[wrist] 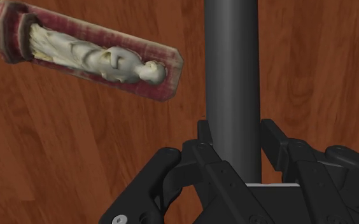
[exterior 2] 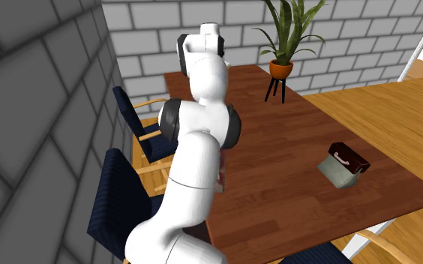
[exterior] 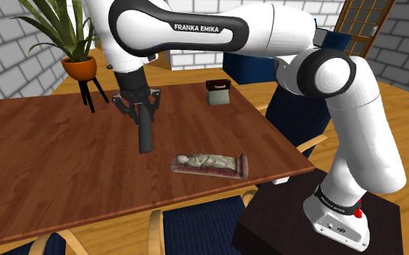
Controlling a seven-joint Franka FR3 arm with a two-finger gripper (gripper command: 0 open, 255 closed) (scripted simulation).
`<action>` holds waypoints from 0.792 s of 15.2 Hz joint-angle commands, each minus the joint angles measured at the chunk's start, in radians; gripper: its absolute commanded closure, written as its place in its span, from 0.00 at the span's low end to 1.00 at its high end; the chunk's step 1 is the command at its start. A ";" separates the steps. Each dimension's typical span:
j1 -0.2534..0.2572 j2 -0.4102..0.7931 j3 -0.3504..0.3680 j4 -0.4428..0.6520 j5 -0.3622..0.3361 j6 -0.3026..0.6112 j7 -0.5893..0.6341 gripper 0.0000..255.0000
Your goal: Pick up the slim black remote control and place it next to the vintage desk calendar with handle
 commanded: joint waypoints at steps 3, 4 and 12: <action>-0.130 -0.144 0.007 -0.235 0.050 0.097 -0.065 1.00; -0.156 -0.172 0.005 -0.276 0.061 0.113 -0.085 1.00; -0.332 -0.347 -0.033 -0.513 0.133 0.202 -0.264 1.00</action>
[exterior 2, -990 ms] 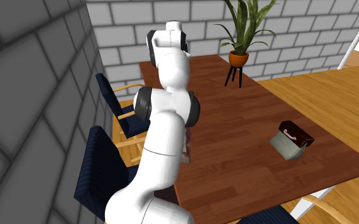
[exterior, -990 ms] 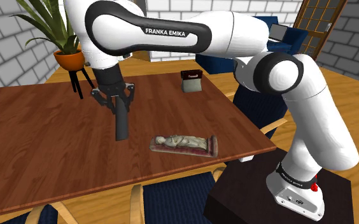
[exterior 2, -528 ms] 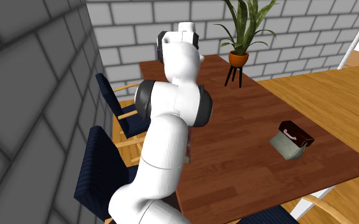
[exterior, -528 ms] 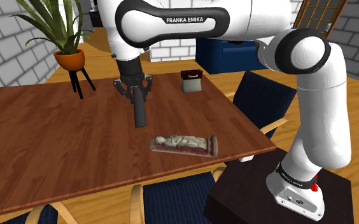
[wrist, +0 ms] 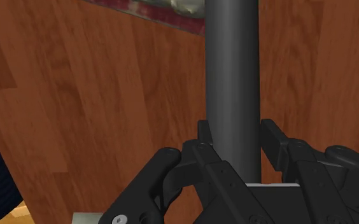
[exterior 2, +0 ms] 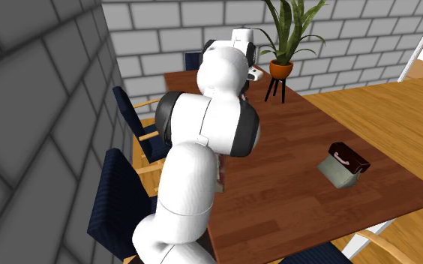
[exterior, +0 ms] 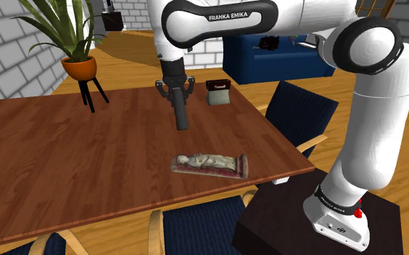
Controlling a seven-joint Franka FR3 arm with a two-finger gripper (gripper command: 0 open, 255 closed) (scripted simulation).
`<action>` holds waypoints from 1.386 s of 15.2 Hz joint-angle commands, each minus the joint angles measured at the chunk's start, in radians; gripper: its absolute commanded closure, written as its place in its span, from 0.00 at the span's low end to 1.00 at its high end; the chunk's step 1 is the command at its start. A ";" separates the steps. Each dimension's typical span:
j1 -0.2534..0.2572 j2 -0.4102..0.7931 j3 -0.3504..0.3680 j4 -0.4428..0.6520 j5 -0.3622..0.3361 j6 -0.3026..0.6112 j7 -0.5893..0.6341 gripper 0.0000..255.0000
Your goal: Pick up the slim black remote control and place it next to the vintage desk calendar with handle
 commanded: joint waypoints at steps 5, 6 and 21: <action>-0.111 -0.098 -0.046 -0.124 0.040 0.047 -0.148 1.00; -0.127 -0.109 -0.055 -0.137 0.044 0.052 -0.172 1.00; -0.328 -0.141 -0.199 -0.174 0.059 0.088 -0.515 1.00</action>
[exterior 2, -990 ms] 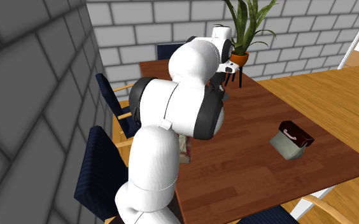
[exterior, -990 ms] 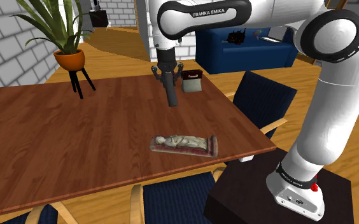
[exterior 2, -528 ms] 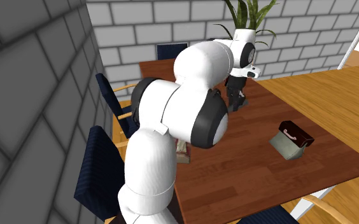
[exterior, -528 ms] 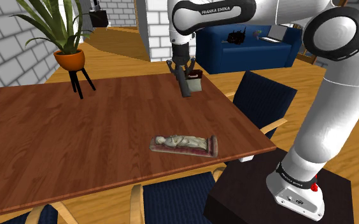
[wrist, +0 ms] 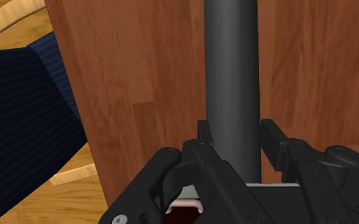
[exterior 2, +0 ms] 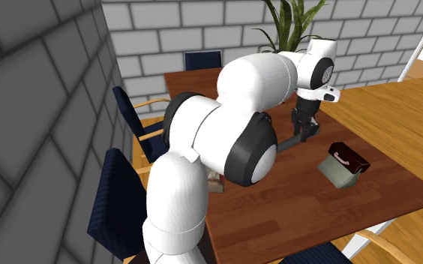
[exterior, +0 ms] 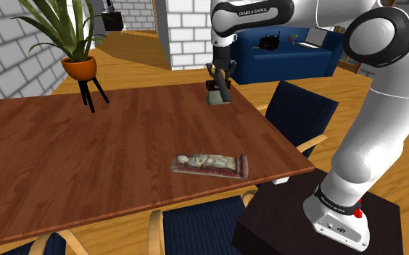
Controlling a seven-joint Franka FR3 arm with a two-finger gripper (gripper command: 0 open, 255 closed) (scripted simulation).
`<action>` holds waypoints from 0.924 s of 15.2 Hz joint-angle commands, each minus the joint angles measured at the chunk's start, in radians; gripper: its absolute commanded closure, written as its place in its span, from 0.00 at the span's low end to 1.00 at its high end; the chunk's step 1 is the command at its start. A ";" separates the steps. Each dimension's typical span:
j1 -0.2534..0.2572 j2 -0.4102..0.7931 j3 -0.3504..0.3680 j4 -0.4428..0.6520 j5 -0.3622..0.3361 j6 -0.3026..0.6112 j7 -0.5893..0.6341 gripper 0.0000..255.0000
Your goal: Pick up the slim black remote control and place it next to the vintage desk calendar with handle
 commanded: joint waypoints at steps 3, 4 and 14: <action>-0.046 0.032 -0.036 0.040 -0.005 -0.002 -0.085 1.00; -0.058 0.041 -0.045 0.052 -0.006 -0.003 -0.106 1.00; -0.173 0.187 -0.122 0.256 -0.016 -0.043 -0.306 1.00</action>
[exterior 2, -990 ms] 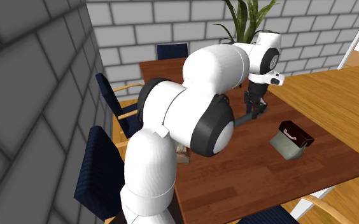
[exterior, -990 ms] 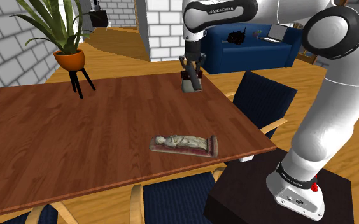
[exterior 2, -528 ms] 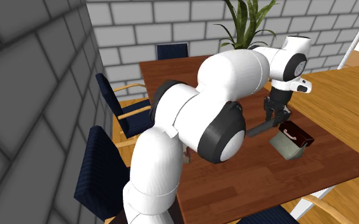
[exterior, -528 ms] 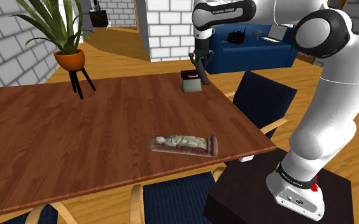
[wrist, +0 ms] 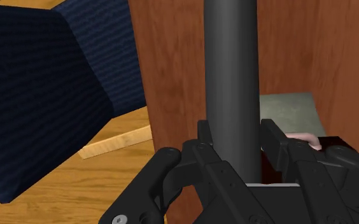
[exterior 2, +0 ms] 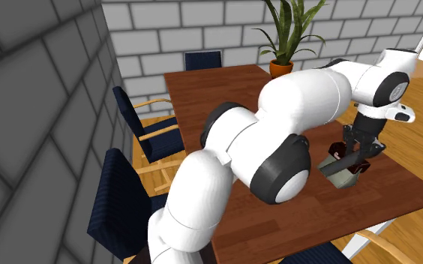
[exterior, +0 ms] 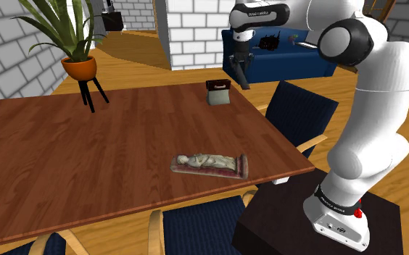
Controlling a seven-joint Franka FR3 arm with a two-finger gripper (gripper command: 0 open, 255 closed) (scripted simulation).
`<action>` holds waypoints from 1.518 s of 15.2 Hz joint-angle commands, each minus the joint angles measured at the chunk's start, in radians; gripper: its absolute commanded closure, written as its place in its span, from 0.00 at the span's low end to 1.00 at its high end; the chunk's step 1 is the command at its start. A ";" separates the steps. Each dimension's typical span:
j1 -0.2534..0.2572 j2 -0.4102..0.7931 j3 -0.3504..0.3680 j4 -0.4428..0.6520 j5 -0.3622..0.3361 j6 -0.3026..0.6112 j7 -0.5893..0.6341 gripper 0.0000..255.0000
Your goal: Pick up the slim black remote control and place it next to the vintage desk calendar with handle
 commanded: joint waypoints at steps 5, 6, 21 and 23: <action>-0.066 0.132 -0.038 0.201 -0.002 -0.059 -0.117 1.00; -0.076 0.162 -0.043 0.248 -0.002 -0.074 -0.135 1.00; -0.131 0.282 -0.063 0.303 -0.002 -0.003 -0.204 1.00; -0.133 0.277 -0.063 0.268 -0.003 0.027 -0.201 1.00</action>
